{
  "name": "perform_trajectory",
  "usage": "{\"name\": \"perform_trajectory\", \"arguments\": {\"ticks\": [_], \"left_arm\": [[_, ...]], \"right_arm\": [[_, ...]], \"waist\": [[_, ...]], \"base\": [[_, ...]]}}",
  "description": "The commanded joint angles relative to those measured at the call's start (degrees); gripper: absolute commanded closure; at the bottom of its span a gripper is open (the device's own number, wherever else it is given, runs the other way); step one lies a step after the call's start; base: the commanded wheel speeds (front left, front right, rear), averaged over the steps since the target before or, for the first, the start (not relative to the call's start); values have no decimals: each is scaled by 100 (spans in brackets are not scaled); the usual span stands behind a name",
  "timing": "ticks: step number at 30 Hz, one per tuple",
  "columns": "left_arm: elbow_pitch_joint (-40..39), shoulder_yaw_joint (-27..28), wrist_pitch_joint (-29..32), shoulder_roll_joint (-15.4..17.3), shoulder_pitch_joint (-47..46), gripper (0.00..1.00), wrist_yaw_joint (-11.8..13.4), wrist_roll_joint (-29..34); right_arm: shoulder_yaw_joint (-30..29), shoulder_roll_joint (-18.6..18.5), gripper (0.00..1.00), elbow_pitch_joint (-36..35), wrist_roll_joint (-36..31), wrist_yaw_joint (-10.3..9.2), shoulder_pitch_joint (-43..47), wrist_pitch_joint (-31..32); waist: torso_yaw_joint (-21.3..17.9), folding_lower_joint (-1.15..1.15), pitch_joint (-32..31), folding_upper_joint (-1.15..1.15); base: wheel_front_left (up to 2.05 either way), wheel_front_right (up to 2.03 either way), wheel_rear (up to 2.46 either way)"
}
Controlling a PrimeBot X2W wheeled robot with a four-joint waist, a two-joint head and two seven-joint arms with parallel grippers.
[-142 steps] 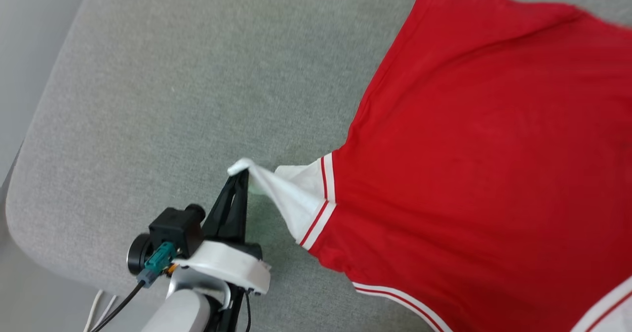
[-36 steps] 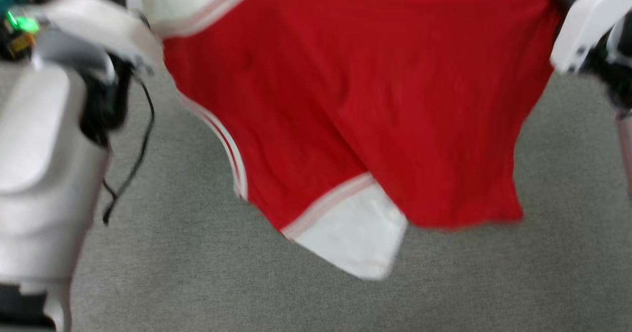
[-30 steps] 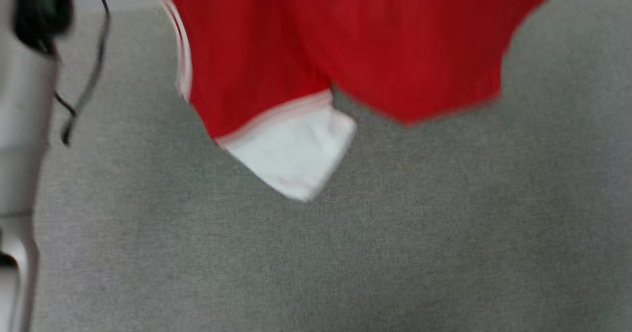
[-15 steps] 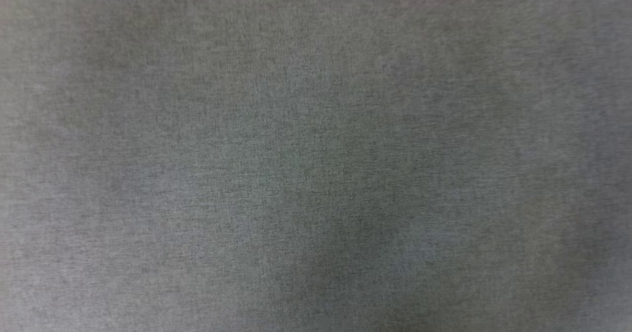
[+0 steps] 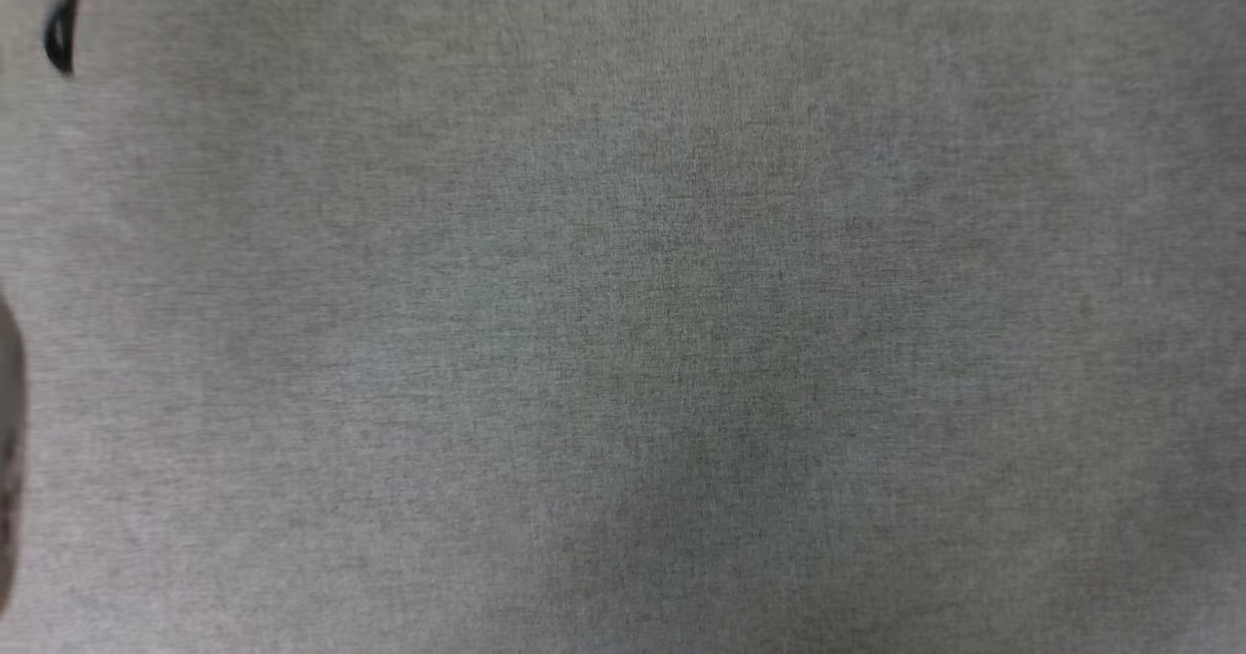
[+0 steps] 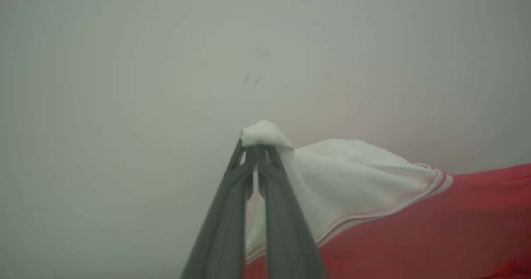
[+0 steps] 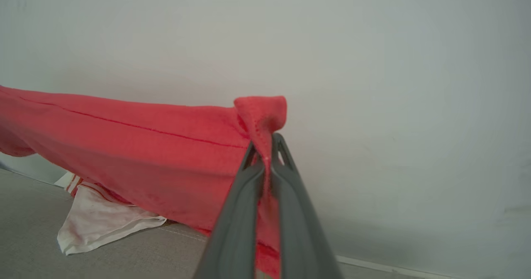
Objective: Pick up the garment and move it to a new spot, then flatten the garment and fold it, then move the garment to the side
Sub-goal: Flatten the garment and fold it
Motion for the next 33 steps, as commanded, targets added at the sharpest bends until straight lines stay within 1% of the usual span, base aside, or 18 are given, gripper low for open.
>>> {"name": "perform_trajectory", "arguments": {"ticks": [1, 3, 7, 11, 14, 17, 20, 24, 29, 33], "left_arm": [[54, 9, -75, -24, 141, 100, -32, -38], [204, 48, -181, -55, 370, 100, -113, -131], [366, 95, -386, -86, 1098, 100, -245, -268], [260, 154, -497, -70, 2135, 100, -332, -387], [-44, 241, -520, 6, 3059, 100, -317, -459], [-482, 292, -529, 42, 4058, 100, -197, -535], [-1030, 353, -460, 154, 5129, 100, -10, -642], [-2127, 448, -175, 334, 6511, 100, 435, -808], [-3921, 528, 380, 686, 8064, 100, 1180, -844], [-5319, 690, 790, 925, 9060, 100, 1803, -890]], "right_arm": [[76, -24, 100, 48, 49, -4, 147, -62], [250, -36, 100, 151, 179, -4, 323, -161], [591, -67, 100, 207, 455, -4, 921, -403], [862, -151, 100, 73, 775, -4, 1811, -598], [1037, -214, 100, -127, 981, -5, 2554, -688], [1178, -272, 100, -367, 1179, -5, 3333, -713], [1314, -315, 100, -643, 1283, -5, 4110, -721], [1289, -421, 100, -1064, 1408, -5, 5047, -696], [1005, -546, 100, -1668, 1379, -5, 6166, -565], [519, -587, 100, -2240, 1279, -7, 7025, -333]], "waist": [[30, -1, -128, 0], [47, -1, -296, 0], [74, -1, -833, 0], [98, -1, -1434, 0], [91, -1, -1880, 0], [46, -1, -2283, 0], [-16, -1, -2663, 0], [-31, -1, -3049, 0], [-39, -1, -3365, 0], [-39, -1, -3487, 0]], "base": [[0, 0, 0], [0, 0, 0], [0, 0, 0], [0, 0, 0], [0, 0, 0], [0, 0, 0], [0, 0, 0], [0, 0, 0], [0, 0, 0], [0, 0, 0]]}}
